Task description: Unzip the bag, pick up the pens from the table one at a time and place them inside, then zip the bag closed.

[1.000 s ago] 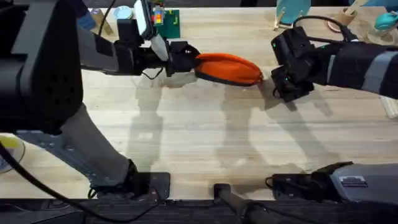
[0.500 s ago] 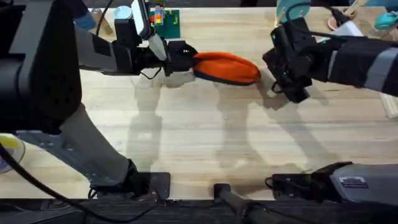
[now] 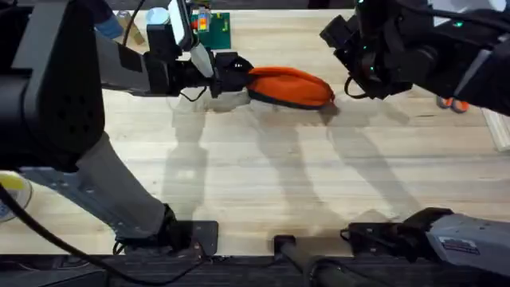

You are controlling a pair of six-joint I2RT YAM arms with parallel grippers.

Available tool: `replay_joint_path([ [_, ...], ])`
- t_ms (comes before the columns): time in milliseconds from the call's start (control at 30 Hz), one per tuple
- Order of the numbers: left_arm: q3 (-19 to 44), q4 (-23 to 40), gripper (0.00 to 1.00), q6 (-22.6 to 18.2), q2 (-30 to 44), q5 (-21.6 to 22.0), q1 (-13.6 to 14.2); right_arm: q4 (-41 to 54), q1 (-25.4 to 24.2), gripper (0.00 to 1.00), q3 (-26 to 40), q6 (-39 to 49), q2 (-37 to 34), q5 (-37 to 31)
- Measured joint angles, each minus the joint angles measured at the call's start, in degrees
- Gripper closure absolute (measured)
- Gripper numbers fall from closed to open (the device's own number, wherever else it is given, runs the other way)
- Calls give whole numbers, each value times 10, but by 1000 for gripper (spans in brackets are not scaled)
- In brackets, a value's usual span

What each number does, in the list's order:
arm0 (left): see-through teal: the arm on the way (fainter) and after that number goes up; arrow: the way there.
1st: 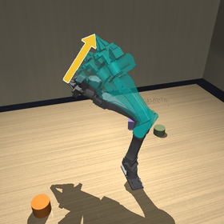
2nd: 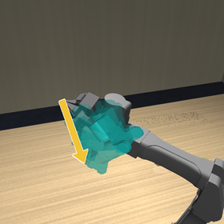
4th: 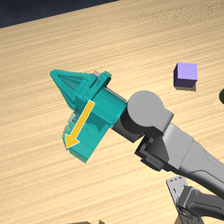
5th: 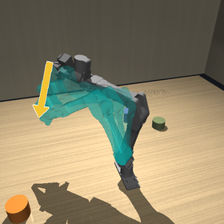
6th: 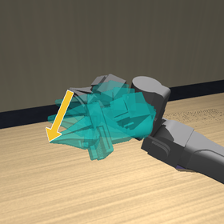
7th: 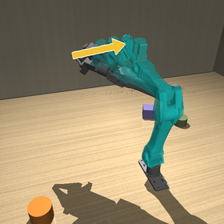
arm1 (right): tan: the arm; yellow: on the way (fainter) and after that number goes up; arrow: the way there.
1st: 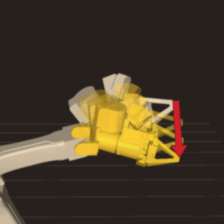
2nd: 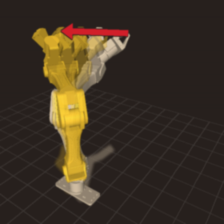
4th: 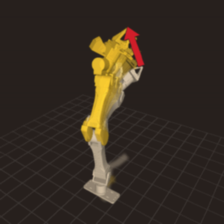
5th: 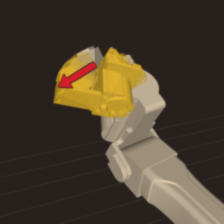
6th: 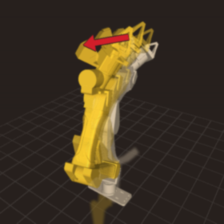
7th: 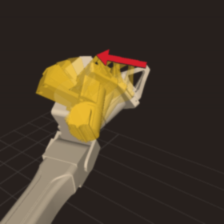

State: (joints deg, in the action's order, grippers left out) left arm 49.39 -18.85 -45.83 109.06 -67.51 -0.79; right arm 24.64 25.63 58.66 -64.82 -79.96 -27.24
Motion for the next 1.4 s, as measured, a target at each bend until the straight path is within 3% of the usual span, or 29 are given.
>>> replay_joint_path([
  [267,0,0,937,0,0,0,0,-2,2,6,0,5,1,0],
  [300,0,-1,854,-2,0,0,0,-2,2,6,0,6,1,0],
  [467,0,-2,70,0,0,6,-5,-2,2,6,0,6,1,0],
  [500,0,-2,30,1,0,7,-6,-2,2,6,0,6,1,0],
  [700,0,-2,8,2,0,11,-6,-2,2,6,0,14,1,0],
  [900,1,-2,8,32,0,22,-7,-2,2,6,0,26,1,0],
  [1167,1,2,8,121,-26,43,-13,-1,2,6,0,57,4,0],
  [1300,1,22,8,174,-95,47,-27,-1,2,6,0,87,23,0],
  [1400,4,78,8,201,-155,67,-37,4,2,6,0,122,41,7],
])
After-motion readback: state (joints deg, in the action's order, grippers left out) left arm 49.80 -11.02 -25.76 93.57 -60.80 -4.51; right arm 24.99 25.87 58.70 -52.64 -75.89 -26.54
